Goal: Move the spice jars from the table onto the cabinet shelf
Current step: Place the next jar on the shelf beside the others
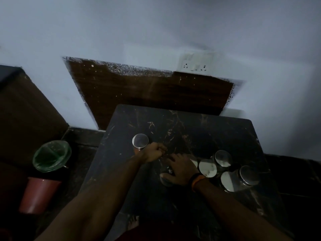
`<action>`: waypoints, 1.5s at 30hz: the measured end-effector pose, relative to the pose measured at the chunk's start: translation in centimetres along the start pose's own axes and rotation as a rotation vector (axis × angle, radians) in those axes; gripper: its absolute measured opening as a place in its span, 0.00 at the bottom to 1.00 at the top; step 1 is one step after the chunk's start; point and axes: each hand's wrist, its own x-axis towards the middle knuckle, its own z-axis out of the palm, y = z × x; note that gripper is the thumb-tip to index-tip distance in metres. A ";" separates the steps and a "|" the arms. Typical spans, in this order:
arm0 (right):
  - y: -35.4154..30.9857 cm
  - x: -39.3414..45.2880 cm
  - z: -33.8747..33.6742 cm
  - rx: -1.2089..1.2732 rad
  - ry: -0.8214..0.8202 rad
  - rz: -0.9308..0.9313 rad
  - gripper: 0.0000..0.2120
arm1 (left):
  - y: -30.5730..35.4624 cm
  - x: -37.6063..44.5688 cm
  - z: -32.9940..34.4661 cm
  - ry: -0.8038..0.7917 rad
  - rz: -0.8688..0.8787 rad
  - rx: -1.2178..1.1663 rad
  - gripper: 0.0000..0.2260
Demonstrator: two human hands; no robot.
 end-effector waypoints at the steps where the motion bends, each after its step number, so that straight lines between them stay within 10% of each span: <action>1: 0.0 -0.2 0.4 -0.029 -0.019 -0.019 0.39 | -0.2 -0.2 0.1 0.016 -0.011 -0.032 0.15; 16: -0.6 2.0 -0.4 -0.195 -0.111 -0.054 0.37 | -0.3 -1.9 -0.1 0.142 -0.089 -0.339 0.14; 24: -0.8 4.5 -11.3 0.396 -0.183 -0.023 0.33 | 1.3 -2.8 -2.2 0.216 -0.062 -0.879 0.12; 36: 1.4 3.7 -23.7 0.919 0.051 -0.227 0.36 | 4.2 -5.0 -4.1 -0.327 0.207 -1.520 0.29; 45: 2.3 3.9 -23.7 1.388 0.342 -0.154 0.23 | 9.0 -5.8 -5.8 -0.005 0.561 -1.372 0.31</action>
